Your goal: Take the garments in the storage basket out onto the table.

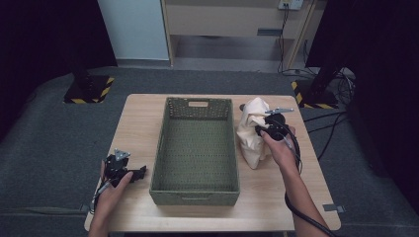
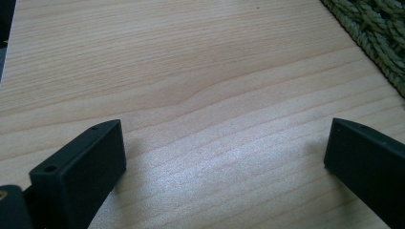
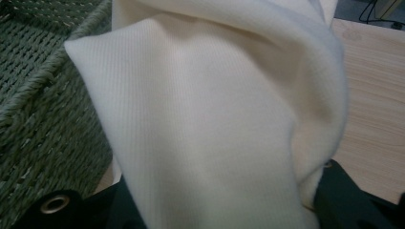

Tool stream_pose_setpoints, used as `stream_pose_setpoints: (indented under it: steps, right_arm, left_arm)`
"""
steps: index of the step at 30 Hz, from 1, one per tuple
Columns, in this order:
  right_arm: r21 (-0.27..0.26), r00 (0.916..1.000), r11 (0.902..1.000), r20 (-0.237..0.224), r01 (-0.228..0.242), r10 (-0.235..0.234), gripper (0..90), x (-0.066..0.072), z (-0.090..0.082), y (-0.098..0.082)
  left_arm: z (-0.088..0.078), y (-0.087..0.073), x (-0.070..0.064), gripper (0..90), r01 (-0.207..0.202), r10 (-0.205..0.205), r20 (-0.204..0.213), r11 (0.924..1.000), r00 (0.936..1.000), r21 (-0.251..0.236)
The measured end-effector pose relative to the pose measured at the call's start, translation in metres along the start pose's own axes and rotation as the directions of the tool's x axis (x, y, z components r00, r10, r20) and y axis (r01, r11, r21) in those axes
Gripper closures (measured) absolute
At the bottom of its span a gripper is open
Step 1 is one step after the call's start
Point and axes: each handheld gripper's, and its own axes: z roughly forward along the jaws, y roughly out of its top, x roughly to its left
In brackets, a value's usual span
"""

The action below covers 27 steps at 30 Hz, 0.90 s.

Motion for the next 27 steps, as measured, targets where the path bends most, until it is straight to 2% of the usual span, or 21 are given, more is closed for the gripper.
stream_pose_setpoints:
  steps: [5,27]
  right_arm:
    - [0.004,0.9999,0.9999,0.004,-0.014,0.014,58.5,-0.002,0.007,-0.004]
    - [0.038,0.9999,0.9993,0.013,-0.005,0.004,56.7,-0.004,0.027,-0.015]
  left_arm:
    - [0.0,0.0,0.0,0.0,0.0,0.0,0.0,1.0,1.0,0.0]
    - [0.0,0.0,0.0,0.0,-0.001,0.001,0.001,1.0,1.0,0.0]
